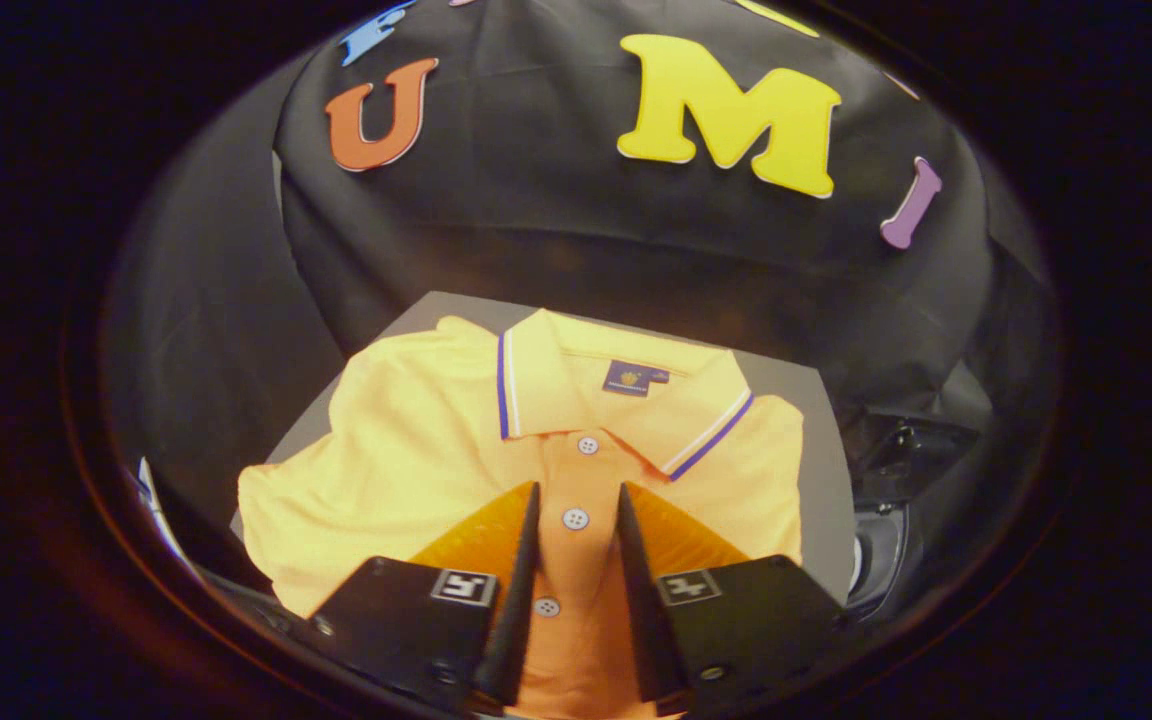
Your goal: Put the clothes into the washing machine and then close the washing machine lid.
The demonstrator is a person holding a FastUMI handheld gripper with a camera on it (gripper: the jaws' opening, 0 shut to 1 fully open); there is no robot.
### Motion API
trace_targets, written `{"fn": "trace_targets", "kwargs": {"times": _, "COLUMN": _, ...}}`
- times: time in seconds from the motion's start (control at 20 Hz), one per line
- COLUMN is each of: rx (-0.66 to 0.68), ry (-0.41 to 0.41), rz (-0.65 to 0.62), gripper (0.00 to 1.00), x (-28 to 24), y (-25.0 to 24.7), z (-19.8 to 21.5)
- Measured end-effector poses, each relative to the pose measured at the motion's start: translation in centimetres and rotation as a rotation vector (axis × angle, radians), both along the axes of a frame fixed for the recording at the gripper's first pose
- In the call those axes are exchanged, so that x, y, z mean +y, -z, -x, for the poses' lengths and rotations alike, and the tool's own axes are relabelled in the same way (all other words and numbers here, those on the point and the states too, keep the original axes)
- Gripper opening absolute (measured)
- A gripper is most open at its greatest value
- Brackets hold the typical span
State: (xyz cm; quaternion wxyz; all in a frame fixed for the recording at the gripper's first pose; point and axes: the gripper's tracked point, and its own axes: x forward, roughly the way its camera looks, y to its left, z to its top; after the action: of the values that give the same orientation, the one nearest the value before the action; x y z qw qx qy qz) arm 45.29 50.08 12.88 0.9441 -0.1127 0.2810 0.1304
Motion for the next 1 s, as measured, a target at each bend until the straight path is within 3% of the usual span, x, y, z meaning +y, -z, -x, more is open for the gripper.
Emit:
{"fn": "trace_targets", "kwargs": {"times": 0.15, "rx": -0.018, "ry": -0.065, "rz": 0.043, "gripper": 0.18, "x": -0.1, "y": 0.1, "z": -0.2}}
{"fn": "trace_targets", "kwargs": {"times": 0.2, "rx": -0.017, "ry": -0.084, "rz": 0.037, "gripper": 0.13, "x": -0.3, "y": 0.0, "z": 0.0}}
{"fn": "trace_targets", "kwargs": {"times": 0.75, "rx": -0.059, "ry": -0.156, "rz": -0.175, "gripper": 0.08, "x": -2.9, "y": -2.9, "z": 3.0}}
{"fn": "trace_targets", "kwargs": {"times": 1.0, "rx": -0.153, "ry": -0.171, "rz": -0.268, "gripper": 0.08, "x": -5.0, "y": -6.4, "z": 7.8}}
